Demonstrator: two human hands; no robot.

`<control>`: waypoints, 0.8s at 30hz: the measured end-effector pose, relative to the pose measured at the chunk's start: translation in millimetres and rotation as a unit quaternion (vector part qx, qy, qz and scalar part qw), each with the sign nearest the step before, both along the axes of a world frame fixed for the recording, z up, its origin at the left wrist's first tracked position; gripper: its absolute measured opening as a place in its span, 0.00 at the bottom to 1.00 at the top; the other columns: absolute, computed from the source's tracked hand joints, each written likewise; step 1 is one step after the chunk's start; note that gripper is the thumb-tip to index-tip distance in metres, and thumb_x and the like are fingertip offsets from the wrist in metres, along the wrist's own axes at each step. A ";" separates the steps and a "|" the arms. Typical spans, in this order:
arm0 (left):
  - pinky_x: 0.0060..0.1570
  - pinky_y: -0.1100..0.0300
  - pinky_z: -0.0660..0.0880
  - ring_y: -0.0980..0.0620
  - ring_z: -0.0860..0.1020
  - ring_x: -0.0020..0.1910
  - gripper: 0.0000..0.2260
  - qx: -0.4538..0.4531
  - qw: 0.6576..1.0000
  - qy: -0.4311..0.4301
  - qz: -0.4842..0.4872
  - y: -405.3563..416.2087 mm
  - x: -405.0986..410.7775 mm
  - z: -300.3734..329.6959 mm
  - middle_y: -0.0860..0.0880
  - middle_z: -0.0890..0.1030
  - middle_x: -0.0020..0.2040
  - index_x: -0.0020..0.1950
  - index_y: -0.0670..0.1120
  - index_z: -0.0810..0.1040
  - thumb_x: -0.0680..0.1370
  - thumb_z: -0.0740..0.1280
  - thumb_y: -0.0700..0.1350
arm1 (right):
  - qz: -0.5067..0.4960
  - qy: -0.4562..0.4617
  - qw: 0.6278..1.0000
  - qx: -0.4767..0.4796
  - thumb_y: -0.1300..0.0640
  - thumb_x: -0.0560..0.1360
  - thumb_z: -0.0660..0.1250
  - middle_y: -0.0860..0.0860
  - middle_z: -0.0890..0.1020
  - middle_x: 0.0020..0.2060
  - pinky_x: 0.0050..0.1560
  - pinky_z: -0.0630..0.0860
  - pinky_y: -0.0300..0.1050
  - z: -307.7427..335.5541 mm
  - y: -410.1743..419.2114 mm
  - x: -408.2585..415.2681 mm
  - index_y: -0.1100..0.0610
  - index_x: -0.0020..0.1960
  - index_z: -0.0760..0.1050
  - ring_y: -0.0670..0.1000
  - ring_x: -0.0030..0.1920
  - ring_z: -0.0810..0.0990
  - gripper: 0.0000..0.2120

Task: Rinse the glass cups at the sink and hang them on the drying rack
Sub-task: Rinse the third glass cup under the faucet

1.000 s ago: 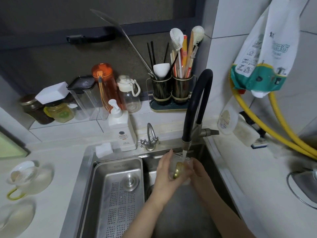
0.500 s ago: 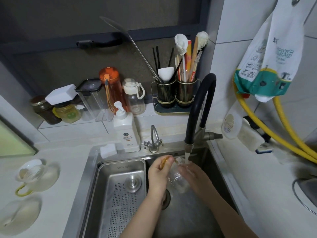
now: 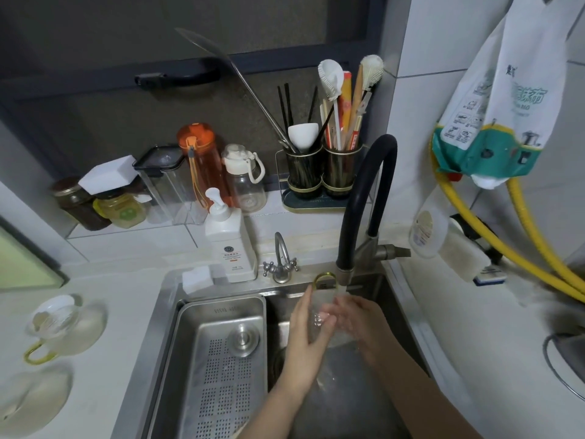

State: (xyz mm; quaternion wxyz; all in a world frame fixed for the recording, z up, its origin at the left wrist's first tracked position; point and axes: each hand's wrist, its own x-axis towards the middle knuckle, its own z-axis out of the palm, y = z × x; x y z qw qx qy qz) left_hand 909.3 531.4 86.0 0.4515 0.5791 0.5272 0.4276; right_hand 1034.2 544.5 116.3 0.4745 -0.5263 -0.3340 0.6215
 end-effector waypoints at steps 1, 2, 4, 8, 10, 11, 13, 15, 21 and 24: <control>0.61 0.82 0.58 0.73 0.59 0.69 0.27 -0.019 0.999 -0.032 0.009 -1.8 -1.0 -2.0 0.66 0.63 0.69 0.71 0.63 0.60 0.75 0.67 0.53 | 0.007 0.026 1.000 -0.013 0.58 0.80 0.59 0.55 0.86 0.42 0.40 0.79 0.40 0.5 2.0 0.6 0.63 0.50 0.77 0.50 0.43 0.85 0.10; 0.60 0.81 0.60 0.74 0.61 0.68 0.27 -0.038 0.997 -0.061 0.010 -0.9 -1.6 1.9 0.68 0.65 0.68 0.69 0.65 0.60 0.74 0.67 0.54 | 0.024 0.035 0.999 -0.017 0.58 0.80 0.58 0.55 0.86 0.44 0.41 0.79 0.41 -1.9 4.6 1.4 0.63 0.52 0.77 0.50 0.44 0.85 0.12; 0.55 0.80 0.66 0.74 0.67 0.62 0.23 -0.071 0.992 -0.099 0.007 7.1 -1.6 9.2 0.72 0.71 0.61 0.67 0.66 0.63 0.75 0.67 0.52 | 0.059 0.055 0.997 -0.007 0.59 0.81 0.57 0.56 0.85 0.48 0.41 0.80 0.38 -1.1 9.7 0.5 0.62 0.53 0.78 0.50 0.48 0.85 0.13; 0.51 0.73 0.69 0.64 0.75 0.59 0.17 -0.104 0.989 -0.101 0.004 27.9 -0.5 20.3 0.62 0.79 0.55 0.66 0.60 0.69 0.78 0.64 0.52 | 0.153 0.003 0.988 0.002 0.58 0.78 0.62 0.52 0.84 0.52 0.50 0.78 0.38 -4.8 14.0 1.0 0.55 0.52 0.78 0.45 0.50 0.82 0.07; 0.57 0.68 0.70 0.57 0.74 0.63 0.17 -0.136 0.987 -0.090 0.001 37.8 -3.4 18.6 0.56 0.76 0.62 0.65 0.59 0.71 0.76 0.65 0.56 | 0.218 -0.061 0.974 0.025 0.60 0.77 0.63 0.47 0.85 0.50 0.53 0.76 0.35 -5.9 11.0 5.0 0.53 0.53 0.79 0.43 0.53 0.81 0.09; 0.60 0.63 0.72 0.55 0.75 0.63 0.20 -0.156 0.984 -0.090 -0.005 39.8 -5.0 15.0 0.53 0.76 0.64 0.65 0.60 0.71 0.74 0.66 0.60 | 0.232 -0.072 0.970 0.032 0.60 0.77 0.63 0.50 0.84 0.51 0.57 0.76 0.40 -8.7 10.4 8.8 0.55 0.55 0.79 0.47 0.56 0.81 0.09; 0.65 0.58 0.69 0.57 0.74 0.63 0.25 -0.181 0.978 -0.106 -0.023 37.0 -6.4 13.7 0.56 0.75 0.64 0.65 0.64 0.68 0.70 0.67 0.65 | 0.213 -0.051 0.975 0.045 0.56 0.77 0.62 0.55 0.83 0.53 0.62 0.75 0.50 -7.8 10.1 12.4 0.57 0.56 0.79 0.53 0.57 0.81 0.11; 0.63 0.62 0.67 0.62 0.74 0.61 0.26 -0.170 0.977 -0.116 -0.050 32.0 -4.8 8.7 0.61 0.76 0.60 0.68 0.64 0.65 0.71 0.67 0.62 | 0.167 0.034 0.984 0.049 0.54 0.77 0.60 0.58 0.83 0.54 0.61 0.75 0.53 -4.6 11.1 10.8 0.58 0.56 0.80 0.57 0.57 0.80 0.14; 0.53 0.54 0.78 0.47 0.82 0.53 0.17 -0.227 0.955 -0.192 0.003 39.2 -3.6 7.7 0.46 0.83 0.54 0.59 0.51 0.78 0.74 0.67 0.58 | 0.268 -0.126 0.951 0.084 0.57 0.79 0.61 0.49 0.83 0.52 0.59 0.74 0.44 -7.7 2.5 5.0 0.53 0.57 0.77 0.44 0.55 0.81 0.10; 0.58 0.55 0.76 0.52 0.79 0.57 0.24 -0.229 0.958 -0.168 -0.032 40.3 -5.3 5.1 0.50 0.78 0.62 0.66 0.56 0.72 0.72 0.68 0.62 | 0.224 -0.124 0.962 0.096 0.59 0.80 0.59 0.50 0.84 0.48 0.53 0.76 0.39 -8.1 2.9 9.6 0.56 0.57 0.77 0.42 0.51 0.82 0.10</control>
